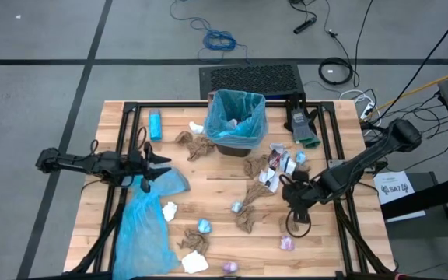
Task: Place trash/remove bag and relplace
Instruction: Put the brown paper into the trash bin
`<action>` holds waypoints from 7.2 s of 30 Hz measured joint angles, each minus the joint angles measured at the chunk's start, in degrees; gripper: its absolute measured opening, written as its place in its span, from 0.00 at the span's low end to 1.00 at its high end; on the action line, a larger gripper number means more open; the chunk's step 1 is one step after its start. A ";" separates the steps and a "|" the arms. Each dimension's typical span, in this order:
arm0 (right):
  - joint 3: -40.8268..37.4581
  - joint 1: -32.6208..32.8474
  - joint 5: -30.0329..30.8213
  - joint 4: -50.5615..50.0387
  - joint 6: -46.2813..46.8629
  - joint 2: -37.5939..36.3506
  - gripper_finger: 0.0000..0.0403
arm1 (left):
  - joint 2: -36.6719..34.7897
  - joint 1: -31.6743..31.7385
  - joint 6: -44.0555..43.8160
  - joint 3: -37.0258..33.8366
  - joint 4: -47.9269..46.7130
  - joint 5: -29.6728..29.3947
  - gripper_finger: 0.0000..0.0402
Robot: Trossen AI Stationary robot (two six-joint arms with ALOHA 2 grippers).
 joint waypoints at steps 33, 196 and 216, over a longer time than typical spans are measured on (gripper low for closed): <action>1.35 7.48 -6.55 11.13 -6.90 17.81 0.03 | 2.05 0.02 4.65 0.00 0.04 -0.42 0.39; -3.78 19.04 52.69 21.70 52.97 15.34 0.41 | 83.65 44.53 5.22 37.99 -18.52 10.67 0.03; -3.78 19.07 49.86 22.99 51.00 15.34 0.41 | 50.15 36.54 -4.57 45.94 -39.12 11.98 0.00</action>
